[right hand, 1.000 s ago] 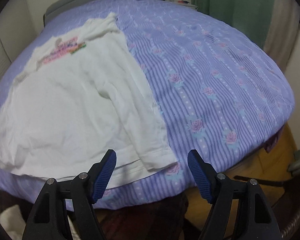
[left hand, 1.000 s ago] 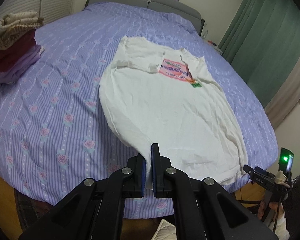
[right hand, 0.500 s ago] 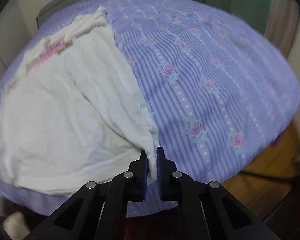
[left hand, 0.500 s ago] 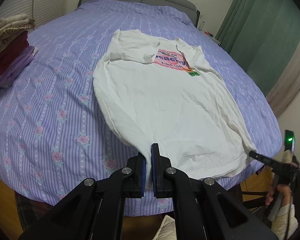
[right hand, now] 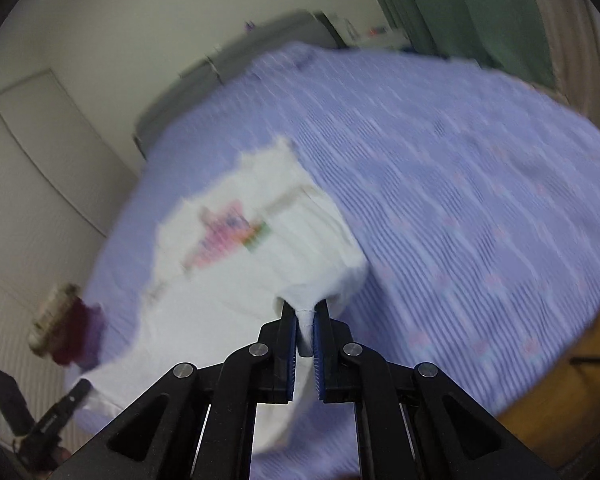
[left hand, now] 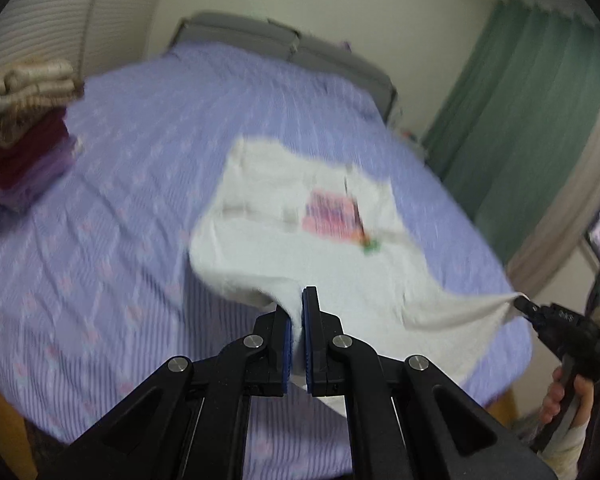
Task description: Fold small clothes
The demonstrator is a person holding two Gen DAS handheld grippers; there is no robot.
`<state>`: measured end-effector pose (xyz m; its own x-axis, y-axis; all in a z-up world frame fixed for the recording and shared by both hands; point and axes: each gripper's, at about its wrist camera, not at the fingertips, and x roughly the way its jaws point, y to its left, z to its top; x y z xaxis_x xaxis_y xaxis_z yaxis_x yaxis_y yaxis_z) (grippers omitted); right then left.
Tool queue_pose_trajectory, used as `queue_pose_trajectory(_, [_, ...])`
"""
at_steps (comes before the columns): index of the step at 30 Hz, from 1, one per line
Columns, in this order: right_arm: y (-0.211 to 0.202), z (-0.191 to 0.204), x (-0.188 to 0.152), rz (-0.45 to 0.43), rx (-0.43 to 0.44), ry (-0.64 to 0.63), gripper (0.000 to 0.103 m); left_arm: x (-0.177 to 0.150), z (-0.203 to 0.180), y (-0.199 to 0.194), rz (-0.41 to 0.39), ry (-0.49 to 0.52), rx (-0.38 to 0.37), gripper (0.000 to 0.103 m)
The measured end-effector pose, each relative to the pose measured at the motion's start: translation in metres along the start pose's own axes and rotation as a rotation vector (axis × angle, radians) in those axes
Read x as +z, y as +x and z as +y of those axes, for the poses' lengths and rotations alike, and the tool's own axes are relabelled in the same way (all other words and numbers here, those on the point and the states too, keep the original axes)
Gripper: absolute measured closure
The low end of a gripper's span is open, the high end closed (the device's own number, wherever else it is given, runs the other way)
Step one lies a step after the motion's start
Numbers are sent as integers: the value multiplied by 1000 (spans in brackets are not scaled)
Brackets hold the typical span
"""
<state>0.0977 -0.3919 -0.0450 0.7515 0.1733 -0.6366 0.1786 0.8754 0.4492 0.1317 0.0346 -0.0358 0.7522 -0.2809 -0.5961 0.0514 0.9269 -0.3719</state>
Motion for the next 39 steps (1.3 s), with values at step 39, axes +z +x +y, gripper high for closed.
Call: queue_pose_trajectory(39, [359,100,261,23,-434,-62,95,265,108,368,250,-186,395,95])
